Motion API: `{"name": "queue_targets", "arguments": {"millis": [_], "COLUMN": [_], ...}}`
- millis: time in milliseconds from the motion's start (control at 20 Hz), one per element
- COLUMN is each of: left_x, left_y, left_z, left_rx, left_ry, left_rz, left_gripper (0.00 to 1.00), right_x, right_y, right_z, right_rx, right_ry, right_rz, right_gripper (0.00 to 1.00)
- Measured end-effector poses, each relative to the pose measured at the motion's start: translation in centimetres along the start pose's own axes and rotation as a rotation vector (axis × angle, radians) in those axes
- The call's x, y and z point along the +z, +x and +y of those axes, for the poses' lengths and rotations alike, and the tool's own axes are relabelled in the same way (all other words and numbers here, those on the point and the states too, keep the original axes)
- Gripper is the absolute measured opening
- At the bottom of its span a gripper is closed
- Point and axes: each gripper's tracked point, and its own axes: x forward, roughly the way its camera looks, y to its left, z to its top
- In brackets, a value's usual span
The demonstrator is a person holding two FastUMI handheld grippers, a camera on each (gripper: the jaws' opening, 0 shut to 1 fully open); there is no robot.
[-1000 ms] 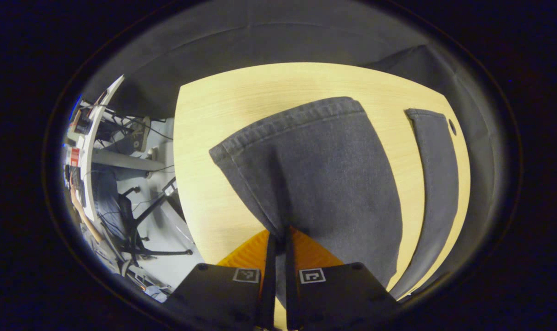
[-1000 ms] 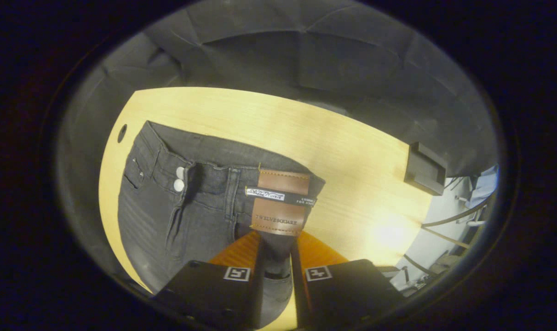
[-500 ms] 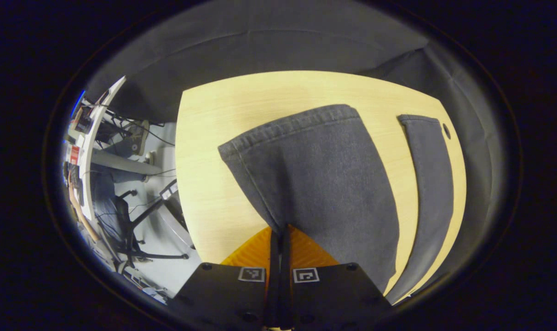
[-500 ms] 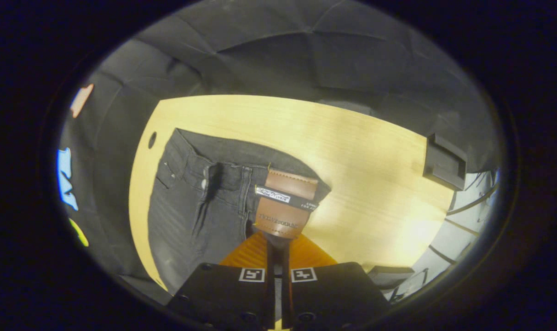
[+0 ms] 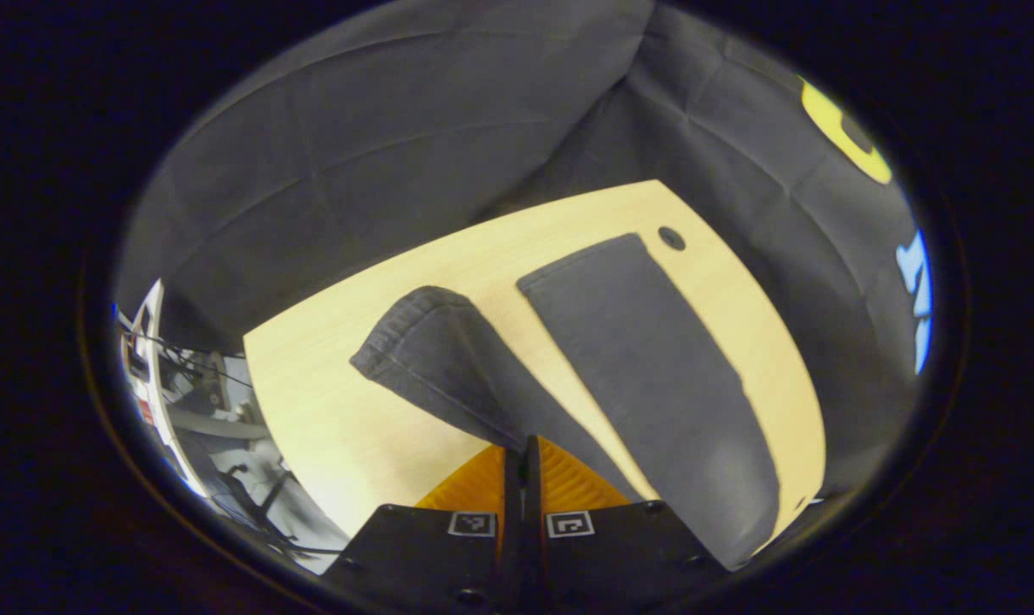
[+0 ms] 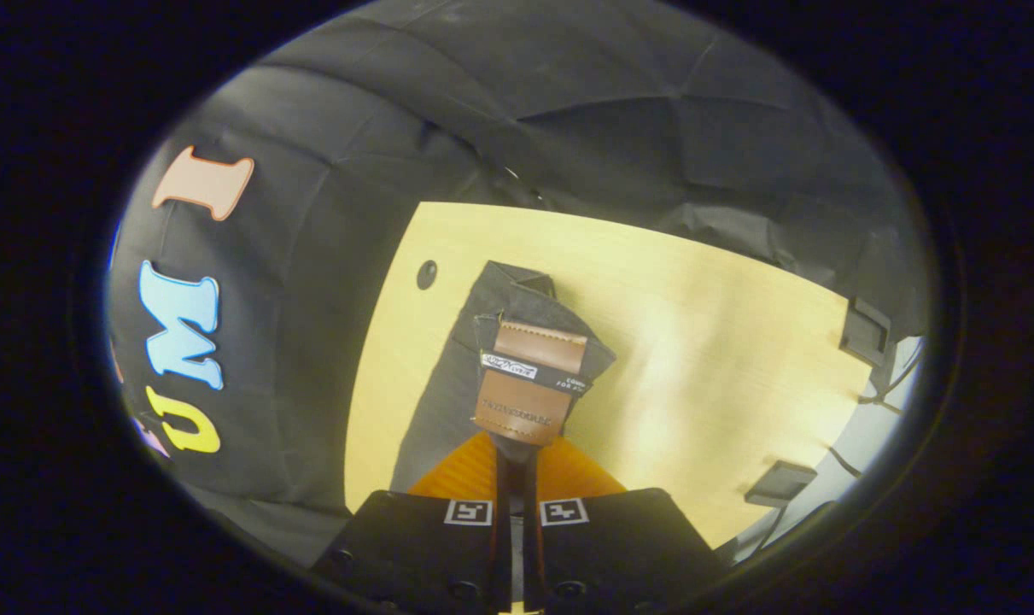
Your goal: Grasp the waist and the cuffs of the jeans and fold them to make the two legs overlap; first hold the waist and fold one-third of the jeans toward the cuffs, then hold the cuffs and fold the remaining one-third in the same direction to finish folding.
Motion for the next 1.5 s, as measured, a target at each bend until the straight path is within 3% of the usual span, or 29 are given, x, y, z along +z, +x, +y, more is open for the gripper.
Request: {"name": "queue_targets", "arguments": {"millis": [150, 300, 450, 650, 800, 850, 900, 950, 1000, 1050, 1150, 1350, 1500], "left_x": [5.3, 9.0, 9.2, 7.8, 6.5, 6.3, 6.7, 7.2, 7.8, 8.0, 9.7, 15.8, 17.3], "left_y": [0.9, 3.2, 8.1, 13.6, 15.7, 15.4, 14.8, 14.7, 13.7, 13.0, 12.6, 10.9, 8.5], "left_z": [-4.1, -8.4, -10.2, -12.5, -13.9, -13.3, -13.4, -12.4, -12.0, -11.4, -9.8, -7.4, -5.5], "left_rx": [-0.042, -0.056, 0.007, 0.070, 0.075, 0.126, 0.138, 0.179, 0.201, 0.219, 0.271, 0.301, 0.240], "left_ry": [-0.081, -0.096, -0.085, 0.026, 0.136, 0.192, 0.256, 0.311, 0.328, 0.333, 0.342, 0.312, 0.259], "left_rz": [-0.006, 0.020, 0.092, 0.145, 0.201, 0.208, 0.216, 0.210, 0.199, 0.194, 0.162, -0.007, -0.031], "left_gripper": [0.07, 0.07, 0.07, 0.07, 0.07, 0.07, 0.10, 0.40, 0.70, 1.00, 0.98, 0.97, 0.98], "right_x": [2.0, 4.2, 4.8, 5.4, 5.3, 5.3, 5.5, 5.8, 6.0, 7.2, 8.2, 9.6, 9.4], "right_y": [1.5, 4.0, 7.7, 12.7, 14.7, 15.2, 15.3, 15.7, 15.8, 14.6, 13.4, 9.3, 8.4], "right_z": [1.8, 4.3, 5.8, 5.7, 5.1, 5.1, 5.2, 5.4, 5.9, 6.2, 5.1, 0.2, -1.6], "right_rx": [0.004, 0.027, 0.000, -0.064, -0.094, -0.098, -0.096, -0.081, -0.055, -0.024, -0.060, -0.167, -0.203], "right_ry": [0.053, 0.112, 0.118, 0.147, 0.167, 0.174, 0.171, 0.167, 0.153, 0.133, 0.093, 0.017, 0.019], "right_rz": [0.000, 0.004, 0.025, 0.036, 0.053, 0.054, 0.044, 0.031, 0.005, -0.040, -0.096, -0.136, -0.128], "right_gripper": [0.05, 0.05, 0.05, 0.05, 0.05, 0.05, 0.06, 0.08, 0.14, 0.42, 0.96, 0.96, 0.96]}}
